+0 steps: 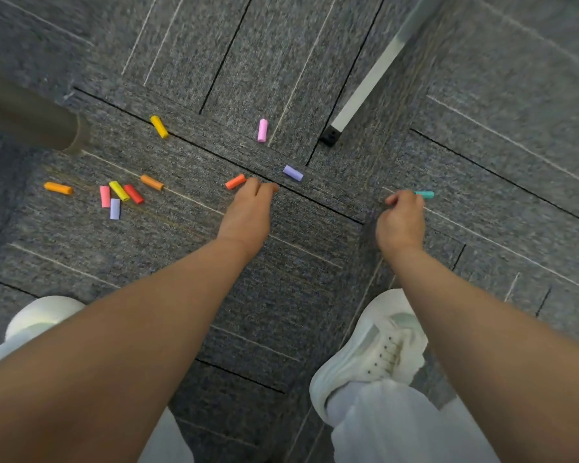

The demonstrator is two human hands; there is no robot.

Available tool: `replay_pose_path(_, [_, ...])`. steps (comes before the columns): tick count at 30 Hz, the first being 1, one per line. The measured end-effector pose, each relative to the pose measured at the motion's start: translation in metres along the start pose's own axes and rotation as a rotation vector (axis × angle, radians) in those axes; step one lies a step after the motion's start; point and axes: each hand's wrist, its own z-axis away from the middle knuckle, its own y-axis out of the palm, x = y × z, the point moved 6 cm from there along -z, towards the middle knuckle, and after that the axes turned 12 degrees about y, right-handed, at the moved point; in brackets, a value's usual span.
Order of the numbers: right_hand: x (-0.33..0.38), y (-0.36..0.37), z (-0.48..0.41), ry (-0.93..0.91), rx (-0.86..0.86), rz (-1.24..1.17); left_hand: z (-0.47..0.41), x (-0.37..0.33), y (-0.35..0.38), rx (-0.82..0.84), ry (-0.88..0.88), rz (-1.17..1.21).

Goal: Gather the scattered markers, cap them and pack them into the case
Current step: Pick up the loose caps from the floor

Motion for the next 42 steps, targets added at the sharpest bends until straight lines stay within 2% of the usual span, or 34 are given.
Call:
replay_pose_path(3, [-0.014, -0.017, -0.020, 0.092, -0.118, 0.083, -0.010, -0.008, -0.003, -0.005, 0.032, -0.055])
replay_pose_path(6, [-0.025, -0.021, -0.035, 0.133, -0.112, 0.144, -0.014, -0.004, -0.014, -0.068, -0.017, -0.160])
replay_pose_path(10, [-0.027, -0.016, -0.038, 0.058, -0.091, 0.207, -0.006, 0.020, -0.018, -0.055, -0.195, -0.185])
replay_pose_path(15, [-0.008, 0.000, -0.015, -0.046, -0.044, 0.279, -0.005, 0.036, -0.015, -0.033, -0.266, -0.168])
replay_pose_path(19, [0.029, 0.024, 0.019, -0.138, 0.117, 0.093, -0.006, 0.040, -0.015, -0.007, -0.241, -0.154])
replay_pose_path(23, [0.077, 0.047, 0.046, -0.345, 0.248, 0.073, -0.005, 0.041, -0.015, 0.002, -0.206, -0.111])
replay_pose_path(28, [0.113, 0.060, 0.049, -0.408, 0.203, 0.121, -0.009, 0.043, -0.034, -0.078, -0.181, 0.042])
replay_pose_path(30, [0.122, 0.062, 0.045, -0.419, 0.143, 0.161, -0.016, 0.044, -0.044, -0.098, -0.166, 0.040])
replay_pose_path(34, [0.132, 0.079, 0.040, -0.431, 0.240, 0.310, -0.027, 0.052, -0.063, -0.136, -0.155, -0.010])
replay_pose_path(38, [0.137, 0.083, 0.038, -0.402, 0.194, 0.463, -0.018, 0.072, -0.079, -0.177, -0.173, -0.005])
replay_pose_path(42, [0.157, 0.087, 0.051, -0.379, 0.223, 0.291, -0.004, 0.092, -0.087, -0.175, -0.228, -0.099])
